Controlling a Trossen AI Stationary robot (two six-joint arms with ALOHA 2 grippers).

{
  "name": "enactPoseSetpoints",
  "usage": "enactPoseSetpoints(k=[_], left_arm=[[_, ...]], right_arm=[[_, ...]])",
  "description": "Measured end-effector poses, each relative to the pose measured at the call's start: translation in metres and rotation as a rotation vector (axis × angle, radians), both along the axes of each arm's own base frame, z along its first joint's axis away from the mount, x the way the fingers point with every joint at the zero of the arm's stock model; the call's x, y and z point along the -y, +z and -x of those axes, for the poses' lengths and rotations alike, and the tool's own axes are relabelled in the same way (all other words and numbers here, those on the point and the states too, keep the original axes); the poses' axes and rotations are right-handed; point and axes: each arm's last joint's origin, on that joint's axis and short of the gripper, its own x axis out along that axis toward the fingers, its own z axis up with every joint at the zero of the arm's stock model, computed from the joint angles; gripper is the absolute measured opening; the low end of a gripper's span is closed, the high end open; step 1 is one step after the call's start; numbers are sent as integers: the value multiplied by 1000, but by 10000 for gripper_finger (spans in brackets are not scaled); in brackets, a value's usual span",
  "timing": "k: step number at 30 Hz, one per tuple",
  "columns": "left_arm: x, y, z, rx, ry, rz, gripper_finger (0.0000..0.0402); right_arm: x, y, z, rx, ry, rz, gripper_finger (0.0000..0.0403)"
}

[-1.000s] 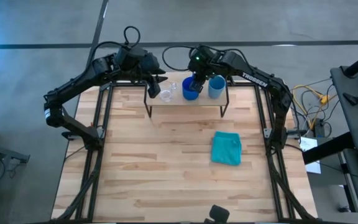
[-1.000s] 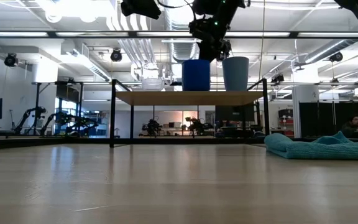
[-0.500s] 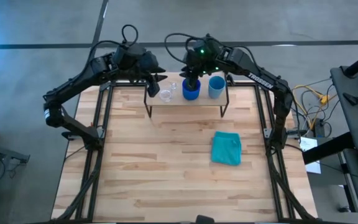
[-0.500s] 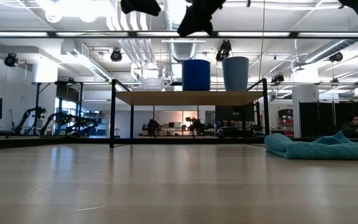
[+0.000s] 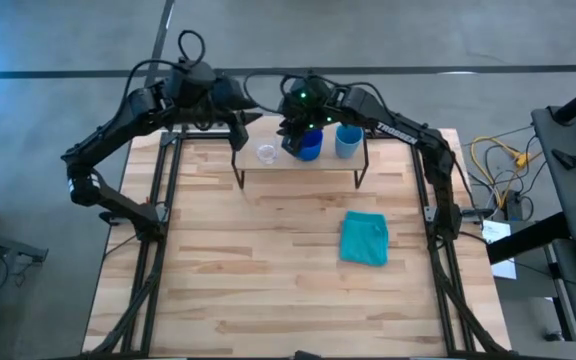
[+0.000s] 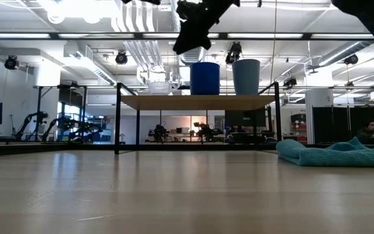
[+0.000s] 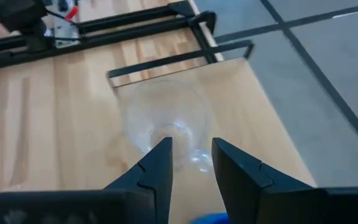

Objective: Stack small to large cups/mugs on shelf
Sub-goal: Adjust the mugs on the shelf

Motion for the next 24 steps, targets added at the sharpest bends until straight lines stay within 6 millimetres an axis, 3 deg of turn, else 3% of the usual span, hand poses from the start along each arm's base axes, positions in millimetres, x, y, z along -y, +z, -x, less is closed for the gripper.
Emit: enactPoseSetpoints(k=[9,13,18,24], left_arm=[[0,-4,7,-75,82,-20,109],[2,0,10,-57,83,-28,109],[5,6,17,-30,86,-41,109],[9,11,27,-14,116,-61,109]], right_arm=[[-54,9,-11,14,113,-18,103],[-76,-2,-26,-3,172,-11,91],[-79,-25,-48,-10,122,8,58],[-74,-45,-59,-66,24,41,11]])
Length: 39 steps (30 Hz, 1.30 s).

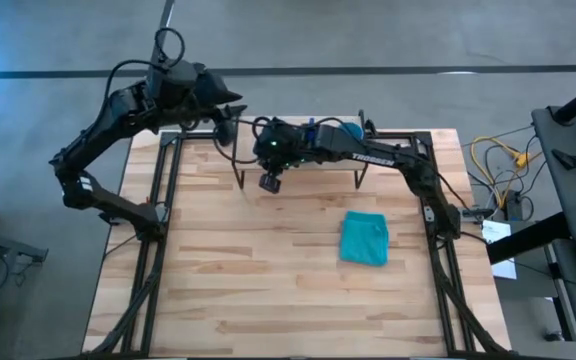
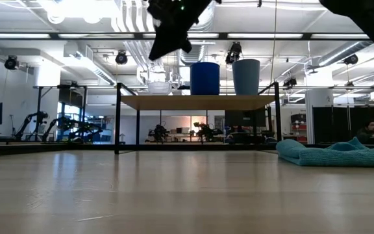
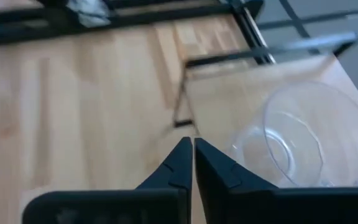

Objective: Stack small to large cups/mugs on shelf
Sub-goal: Adjust the mugs on the shelf

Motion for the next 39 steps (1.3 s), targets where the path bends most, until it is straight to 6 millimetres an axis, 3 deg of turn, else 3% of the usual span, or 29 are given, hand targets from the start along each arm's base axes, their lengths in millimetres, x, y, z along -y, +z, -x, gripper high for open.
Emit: enactPoseSetpoints(k=[24,39], left_arm=[[2,5,8,21,44,-31,109],[2,5,8,-2,42,-70,109]], right_arm=[[8,-30,-10,-97,-38,49,8],[22,-30,-9,-91,-72,112,8]])
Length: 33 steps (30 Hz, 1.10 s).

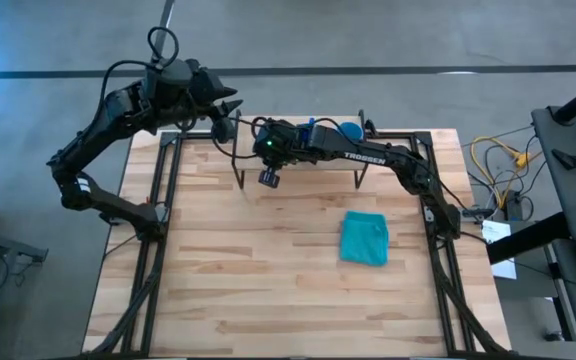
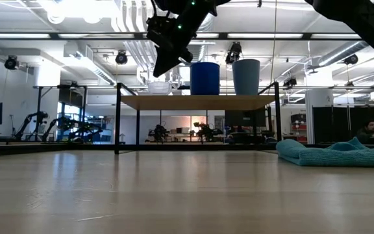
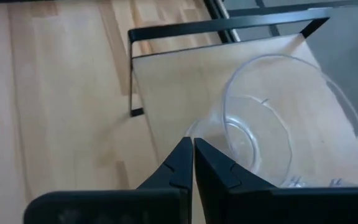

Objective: Stack small to large cups/mugs on shelf
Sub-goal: Adjust the mugs on the shelf, then return to Home Position

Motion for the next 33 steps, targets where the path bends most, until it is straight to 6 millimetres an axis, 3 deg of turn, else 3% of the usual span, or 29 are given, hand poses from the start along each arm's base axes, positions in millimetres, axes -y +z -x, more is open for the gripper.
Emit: enactPoseSetpoints(k=[11,21,33], left_arm=[[-3,1,3,-16,123,-47,109],[-8,2,10,-76,427,-155,109],[-11,0,16,-143,659,-237,109]], right_arm=[[14,1,2,20,-23,10,8],[21,3,2,43,-35,18,8],[21,5,-1,78,-31,19,8]])
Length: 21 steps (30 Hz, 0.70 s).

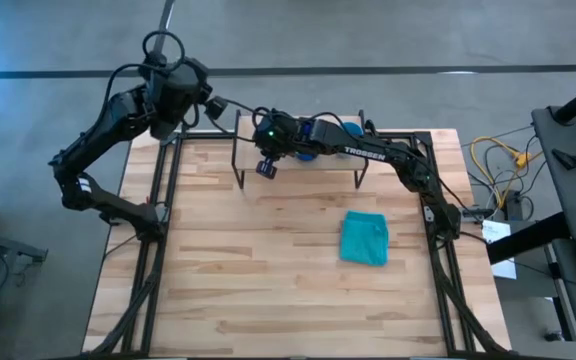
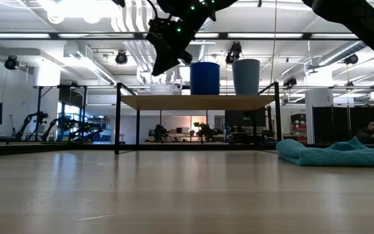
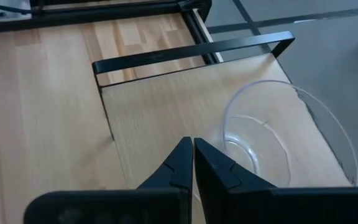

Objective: Stack small to large cups/mugs on shelf
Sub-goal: Return to Home Position

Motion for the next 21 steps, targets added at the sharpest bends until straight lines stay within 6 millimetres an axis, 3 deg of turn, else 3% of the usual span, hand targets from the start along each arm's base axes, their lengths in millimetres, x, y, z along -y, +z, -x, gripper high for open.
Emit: enactPoseSetpoints(k=[7,16,21], left_arm=[[3,2,12,-4,14,2,109],[12,12,29,68,-5,-18,109],[14,11,31,102,-42,13,109]], right_arm=[[-15,5,-1,33,36,-62,9],[-46,51,-3,156,119,-54,9],[-57,49,-3,148,121,-83,9]])
